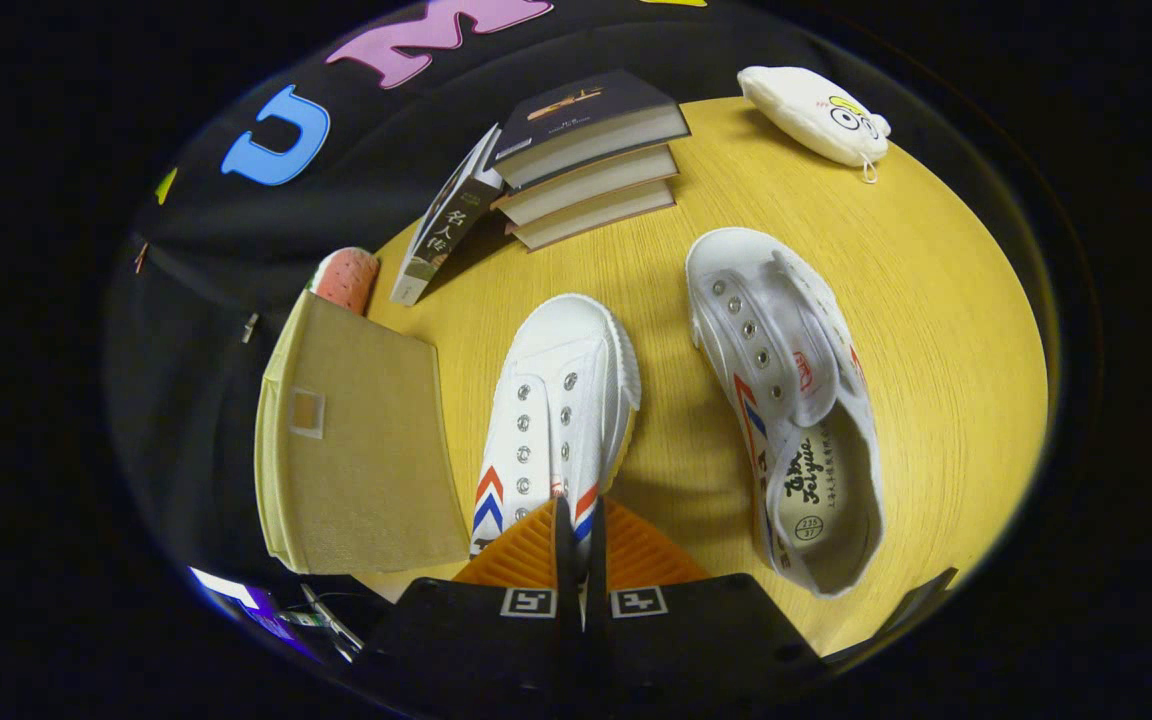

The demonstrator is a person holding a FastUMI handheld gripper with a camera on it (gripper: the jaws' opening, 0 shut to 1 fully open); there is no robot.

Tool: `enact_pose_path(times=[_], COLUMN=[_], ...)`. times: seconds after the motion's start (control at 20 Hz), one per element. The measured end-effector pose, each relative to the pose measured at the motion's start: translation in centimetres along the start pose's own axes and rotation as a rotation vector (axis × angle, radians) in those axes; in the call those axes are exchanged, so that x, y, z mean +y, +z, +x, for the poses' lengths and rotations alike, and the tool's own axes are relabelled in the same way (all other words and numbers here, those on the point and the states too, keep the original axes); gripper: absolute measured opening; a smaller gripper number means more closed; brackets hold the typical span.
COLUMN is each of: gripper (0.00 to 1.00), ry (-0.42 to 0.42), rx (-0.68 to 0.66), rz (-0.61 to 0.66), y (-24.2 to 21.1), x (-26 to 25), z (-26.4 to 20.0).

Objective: Open the storage box then place both shoes into the box .Put the left shoe in first, then the right shoe, with the right side of both shoes facing outward in a uniform manner.

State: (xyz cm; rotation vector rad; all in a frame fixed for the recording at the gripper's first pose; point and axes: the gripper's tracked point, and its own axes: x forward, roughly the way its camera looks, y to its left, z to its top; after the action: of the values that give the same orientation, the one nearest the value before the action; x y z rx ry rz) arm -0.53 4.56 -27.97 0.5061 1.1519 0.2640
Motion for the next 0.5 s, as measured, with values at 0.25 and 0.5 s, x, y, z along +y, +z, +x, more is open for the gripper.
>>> enact_pose_path(times=[0.25, 0.5], gripper=[0.05, 0.05], ry=[0.075, 0.140], rx=[-0.082, -0.135], rz=[0.003, -0.020], y=[1.9, 3.6], x=[3.6, 8.3], z=[-4.6, -8.8])
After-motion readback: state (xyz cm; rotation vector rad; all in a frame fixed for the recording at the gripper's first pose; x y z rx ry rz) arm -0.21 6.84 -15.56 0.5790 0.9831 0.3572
